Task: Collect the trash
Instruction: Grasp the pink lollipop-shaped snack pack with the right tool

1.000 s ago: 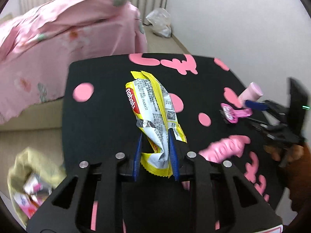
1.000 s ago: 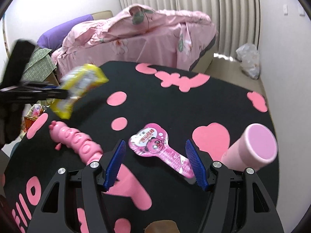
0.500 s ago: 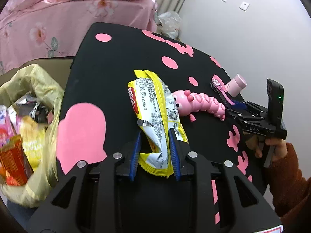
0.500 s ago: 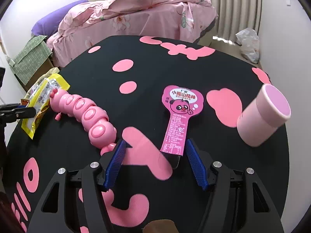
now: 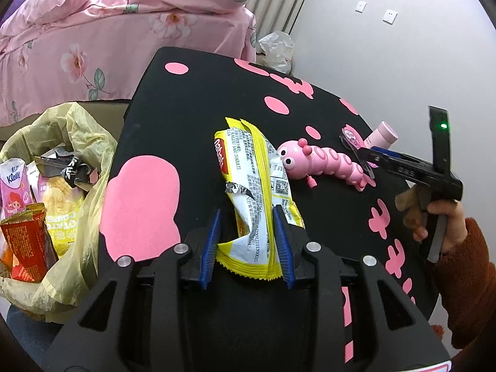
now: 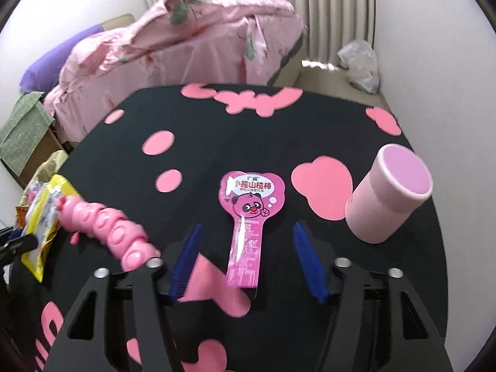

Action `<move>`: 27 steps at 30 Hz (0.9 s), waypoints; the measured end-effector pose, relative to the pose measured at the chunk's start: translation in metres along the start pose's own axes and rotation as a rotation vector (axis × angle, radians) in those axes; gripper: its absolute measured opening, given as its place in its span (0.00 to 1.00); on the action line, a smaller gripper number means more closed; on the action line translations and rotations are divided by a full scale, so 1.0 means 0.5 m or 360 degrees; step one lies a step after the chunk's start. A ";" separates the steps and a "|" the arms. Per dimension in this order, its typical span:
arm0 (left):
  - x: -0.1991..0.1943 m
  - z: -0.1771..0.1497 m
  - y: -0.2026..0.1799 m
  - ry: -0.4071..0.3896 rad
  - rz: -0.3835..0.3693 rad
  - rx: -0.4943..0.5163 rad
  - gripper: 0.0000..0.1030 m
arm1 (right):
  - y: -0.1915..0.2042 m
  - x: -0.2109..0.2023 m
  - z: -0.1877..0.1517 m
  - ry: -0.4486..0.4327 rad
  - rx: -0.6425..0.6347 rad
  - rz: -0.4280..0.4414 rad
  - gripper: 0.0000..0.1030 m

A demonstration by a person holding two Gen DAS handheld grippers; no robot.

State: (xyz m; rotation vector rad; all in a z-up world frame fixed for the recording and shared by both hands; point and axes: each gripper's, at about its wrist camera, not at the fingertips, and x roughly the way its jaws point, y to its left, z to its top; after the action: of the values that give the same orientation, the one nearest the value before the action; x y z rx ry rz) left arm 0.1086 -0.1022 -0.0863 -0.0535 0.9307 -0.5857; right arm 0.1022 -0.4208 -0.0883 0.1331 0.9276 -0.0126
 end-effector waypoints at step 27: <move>0.004 -0.002 -0.040 0.0010 0.0230 -0.0006 0.22 | 0.127 -0.170 -0.080 -0.0298 -0.0080 0.0077 0.18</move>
State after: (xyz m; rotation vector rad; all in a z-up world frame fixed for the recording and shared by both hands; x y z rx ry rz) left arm 0.0997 -0.1201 -0.0828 0.0125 0.9335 -0.4504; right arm 0.0236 -0.3569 -0.0373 0.1058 0.7371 0.0423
